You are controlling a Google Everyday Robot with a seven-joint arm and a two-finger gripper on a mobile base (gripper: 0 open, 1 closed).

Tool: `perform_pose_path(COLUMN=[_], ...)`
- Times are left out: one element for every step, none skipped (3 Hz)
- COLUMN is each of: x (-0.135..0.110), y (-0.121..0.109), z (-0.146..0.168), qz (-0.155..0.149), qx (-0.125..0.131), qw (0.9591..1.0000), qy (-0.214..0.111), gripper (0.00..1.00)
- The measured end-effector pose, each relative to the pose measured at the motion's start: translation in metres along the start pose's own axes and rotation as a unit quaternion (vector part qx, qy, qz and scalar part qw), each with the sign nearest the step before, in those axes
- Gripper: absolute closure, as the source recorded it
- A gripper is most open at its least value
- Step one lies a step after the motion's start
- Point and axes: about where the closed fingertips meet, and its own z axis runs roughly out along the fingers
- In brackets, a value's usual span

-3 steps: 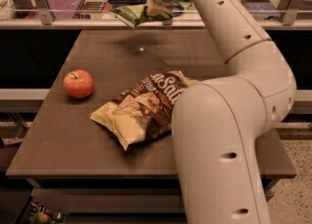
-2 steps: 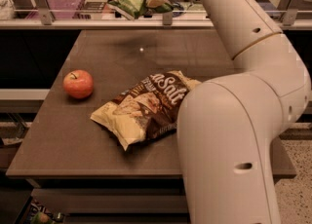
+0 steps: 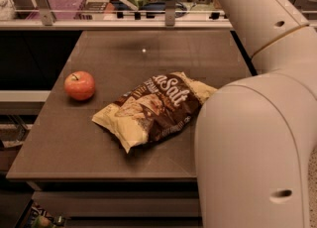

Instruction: Pick green jalapeno chip bag

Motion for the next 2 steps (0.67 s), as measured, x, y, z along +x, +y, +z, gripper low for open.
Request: perform_pose_path(x=[-0.0050, -0.0050], y=[-0.0085, -0.0085], z=[-0.0143, -0.0143], qz=[-0.010, -0.010], qx=[0.020, 0.020], qw=[0.9997, 0.9997], qy=[0.006, 0.006], gripper=[1.00, 1.00])
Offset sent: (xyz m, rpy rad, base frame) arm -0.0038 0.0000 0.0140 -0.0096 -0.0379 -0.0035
